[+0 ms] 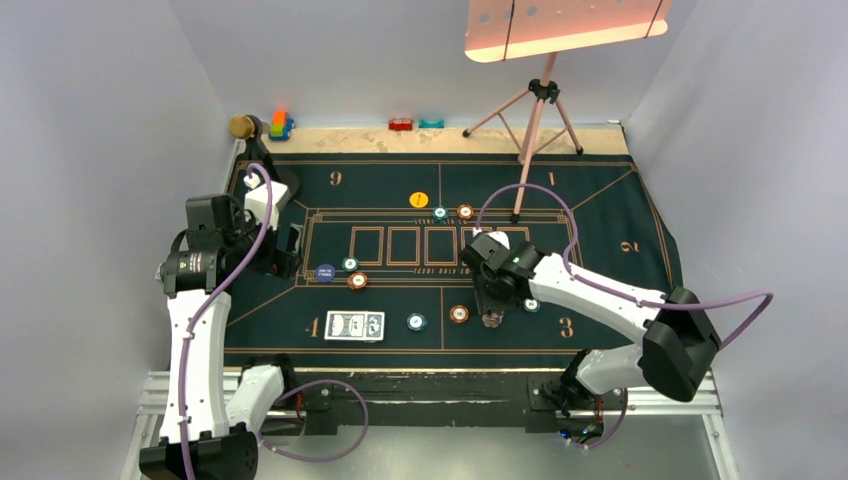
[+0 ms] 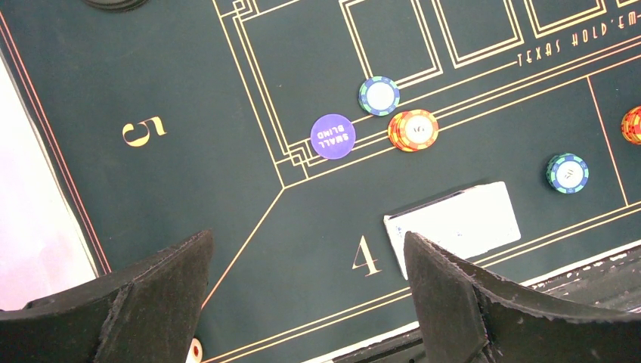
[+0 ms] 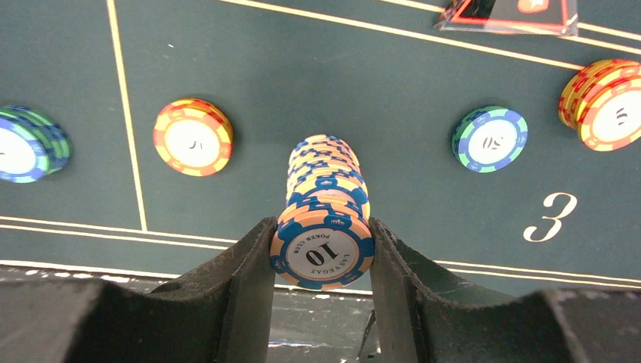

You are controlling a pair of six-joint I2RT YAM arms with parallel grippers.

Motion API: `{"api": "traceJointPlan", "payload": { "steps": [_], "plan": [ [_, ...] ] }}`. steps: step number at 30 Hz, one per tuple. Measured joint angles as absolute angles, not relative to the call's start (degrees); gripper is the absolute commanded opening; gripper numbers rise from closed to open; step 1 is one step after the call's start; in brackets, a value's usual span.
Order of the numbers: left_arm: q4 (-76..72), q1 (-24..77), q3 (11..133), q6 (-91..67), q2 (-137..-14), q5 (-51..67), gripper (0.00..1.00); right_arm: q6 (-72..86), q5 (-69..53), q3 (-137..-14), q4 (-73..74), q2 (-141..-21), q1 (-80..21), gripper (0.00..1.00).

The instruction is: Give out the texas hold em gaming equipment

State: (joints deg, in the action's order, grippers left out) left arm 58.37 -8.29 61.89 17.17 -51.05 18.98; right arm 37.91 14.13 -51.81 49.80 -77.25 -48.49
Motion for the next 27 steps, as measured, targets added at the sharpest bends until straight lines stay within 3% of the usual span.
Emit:
{"api": "traceJointPlan", "payload": {
  "steps": [12, 27],
  "plan": [
    [58.2, -8.3, 61.9, 17.1, -51.6, 18.9, 1.00, 35.2, 15.5, -67.6, 53.5, -81.3, -48.5, 0.03],
    [57.3, -8.3, 61.9, 16.2, -54.0, 18.4, 1.00, 26.5, 13.2, -111.7, 50.2, -123.5, -54.3, 0.01]
  ]
}}
